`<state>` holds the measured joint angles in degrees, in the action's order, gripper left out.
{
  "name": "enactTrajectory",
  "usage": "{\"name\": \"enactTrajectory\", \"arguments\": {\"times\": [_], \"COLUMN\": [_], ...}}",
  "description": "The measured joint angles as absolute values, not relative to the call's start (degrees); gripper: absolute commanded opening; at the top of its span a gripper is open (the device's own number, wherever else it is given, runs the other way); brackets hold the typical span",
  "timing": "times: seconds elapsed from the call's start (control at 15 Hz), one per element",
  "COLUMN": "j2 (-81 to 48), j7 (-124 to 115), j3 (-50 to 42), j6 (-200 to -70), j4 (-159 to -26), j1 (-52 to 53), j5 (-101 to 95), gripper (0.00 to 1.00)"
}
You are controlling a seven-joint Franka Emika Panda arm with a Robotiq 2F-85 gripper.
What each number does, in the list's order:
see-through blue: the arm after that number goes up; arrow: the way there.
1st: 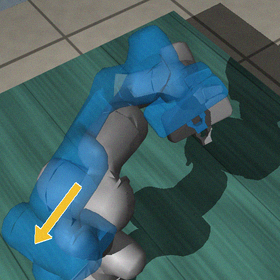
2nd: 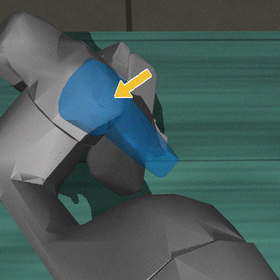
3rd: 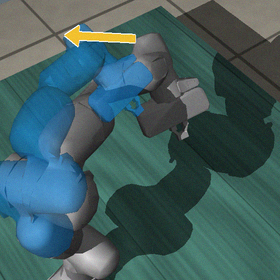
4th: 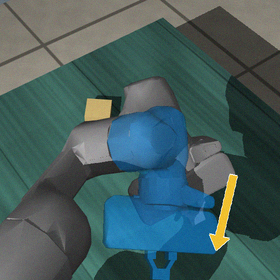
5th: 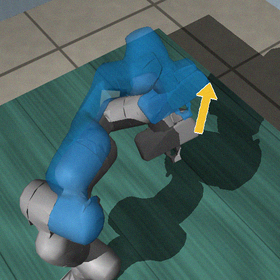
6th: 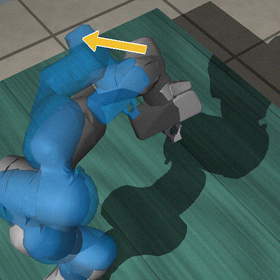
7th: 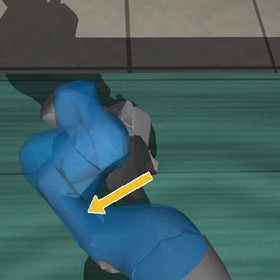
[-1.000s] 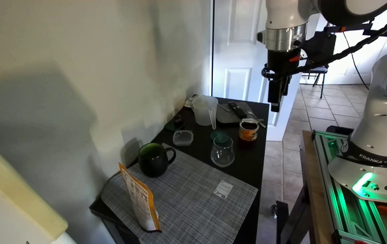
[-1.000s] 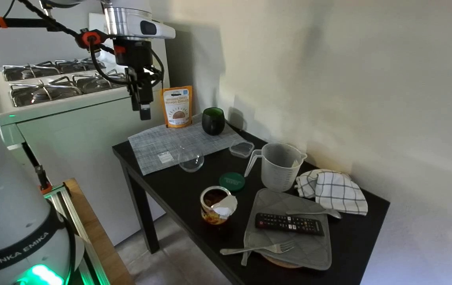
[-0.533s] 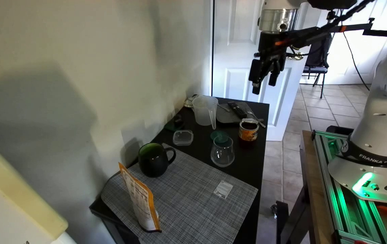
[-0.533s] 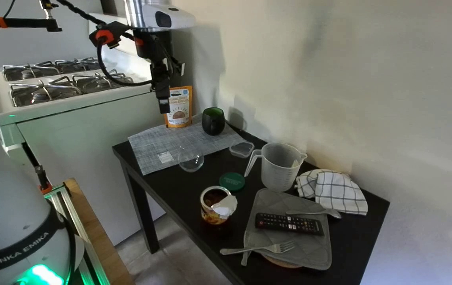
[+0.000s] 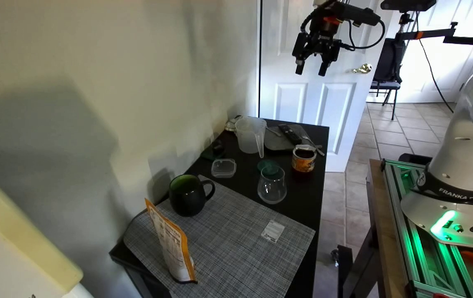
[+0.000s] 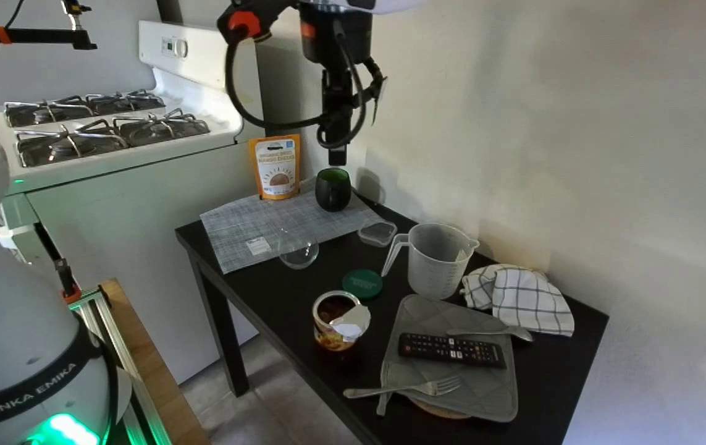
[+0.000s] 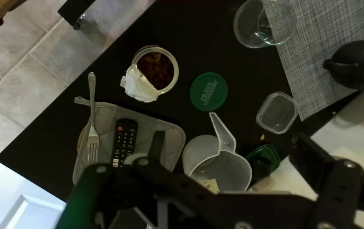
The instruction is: Put the towel inside the jug
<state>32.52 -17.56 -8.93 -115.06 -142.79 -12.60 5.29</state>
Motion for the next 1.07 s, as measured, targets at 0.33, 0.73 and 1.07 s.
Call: {"name": "enactTrajectory", "arguments": {"times": [0.33, 0.73, 1.07], "j2": [16.66, 7.49, 7.11], "j7": [-11.75, -10.14, -10.64], "j3": [-14.12, -15.12, -15.17], "j6": [-101.44, -95.98, -96.04], "j4": [-125.59, -115.02, -114.68], "j1": [-15.14, -15.64, -15.67], "j5": [1.88, 1.72, 1.84], "gripper": [1.0, 1.0, 1.0]}}
